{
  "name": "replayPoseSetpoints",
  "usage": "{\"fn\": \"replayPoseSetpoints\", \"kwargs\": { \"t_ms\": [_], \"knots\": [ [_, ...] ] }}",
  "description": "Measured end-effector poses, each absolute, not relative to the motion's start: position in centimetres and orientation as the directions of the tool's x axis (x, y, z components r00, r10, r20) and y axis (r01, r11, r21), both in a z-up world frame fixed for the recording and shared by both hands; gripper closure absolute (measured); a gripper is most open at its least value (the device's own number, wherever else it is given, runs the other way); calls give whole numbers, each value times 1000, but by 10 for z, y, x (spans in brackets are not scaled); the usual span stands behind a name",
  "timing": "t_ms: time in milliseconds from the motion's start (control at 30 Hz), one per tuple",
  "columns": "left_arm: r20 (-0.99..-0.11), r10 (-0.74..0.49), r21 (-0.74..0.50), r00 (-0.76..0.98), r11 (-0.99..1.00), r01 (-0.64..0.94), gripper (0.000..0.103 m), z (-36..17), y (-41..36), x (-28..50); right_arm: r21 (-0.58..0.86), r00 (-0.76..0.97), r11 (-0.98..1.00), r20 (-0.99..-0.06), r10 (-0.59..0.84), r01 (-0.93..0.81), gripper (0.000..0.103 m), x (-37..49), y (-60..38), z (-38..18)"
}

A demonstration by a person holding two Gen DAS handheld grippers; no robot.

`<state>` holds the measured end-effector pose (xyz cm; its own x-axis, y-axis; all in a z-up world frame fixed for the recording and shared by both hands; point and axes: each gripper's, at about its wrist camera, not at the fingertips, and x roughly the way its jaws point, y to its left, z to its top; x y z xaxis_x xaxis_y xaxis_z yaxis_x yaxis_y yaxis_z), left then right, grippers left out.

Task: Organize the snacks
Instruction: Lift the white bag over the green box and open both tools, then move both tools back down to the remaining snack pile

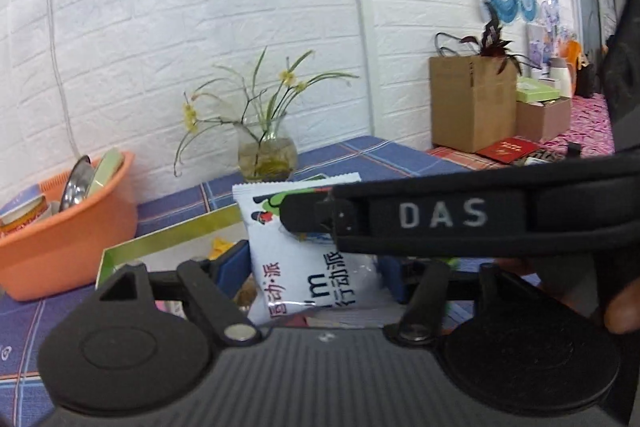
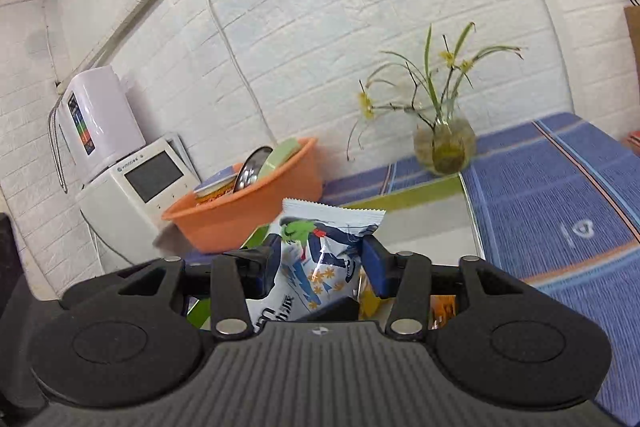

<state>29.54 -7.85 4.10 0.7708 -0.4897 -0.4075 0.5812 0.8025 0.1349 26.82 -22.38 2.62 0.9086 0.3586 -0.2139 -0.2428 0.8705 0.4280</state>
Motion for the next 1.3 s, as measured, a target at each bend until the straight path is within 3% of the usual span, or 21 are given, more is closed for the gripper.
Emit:
{"fn": "replayPoseSetpoints", "kwargs": {
  "t_ms": [33, 67, 367, 567, 800, 1000, 1100, 1300],
  "knots": [
    [-413, -475, 144, 777, 808, 571, 31, 39, -81, 304, 449, 901, 854, -203, 384, -263, 5, 273, -227, 24],
    [-414, -455, 161, 788, 816, 556, 29, 37, -82, 312, 472, 896, 836, -184, 403, -279, 0, 275, -232, 23],
    [-452, -273, 137, 849, 919, 369, 29, 29, -54, 364, 547, 930, 792, -66, 363, -271, 0, 252, -264, 45],
    [-372, -270, 83, 888, 943, 322, 25, 58, -23, 338, 562, 922, 776, -60, 384, -286, 0, 246, -268, 53],
    [-354, -300, 20, 886, 944, 328, 22, 51, 18, 249, 578, 878, 748, -108, 467, -326, 0, 235, -263, 54],
    [-455, -316, -59, 832, 943, 326, 21, 9, 37, 186, 558, 798, 760, -260, 543, -335, 0, 211, -251, 41],
    [-480, -339, -70, 809, 934, 349, 21, -5, 38, 167, 471, 789, 815, -330, 518, -337, 0, 191, -242, 31],
    [-473, -343, -11, 811, 923, 384, 21, -13, 31, 152, 322, 849, 913, -382, 366, -249, 0, 154, -244, 4]
  ]
}}
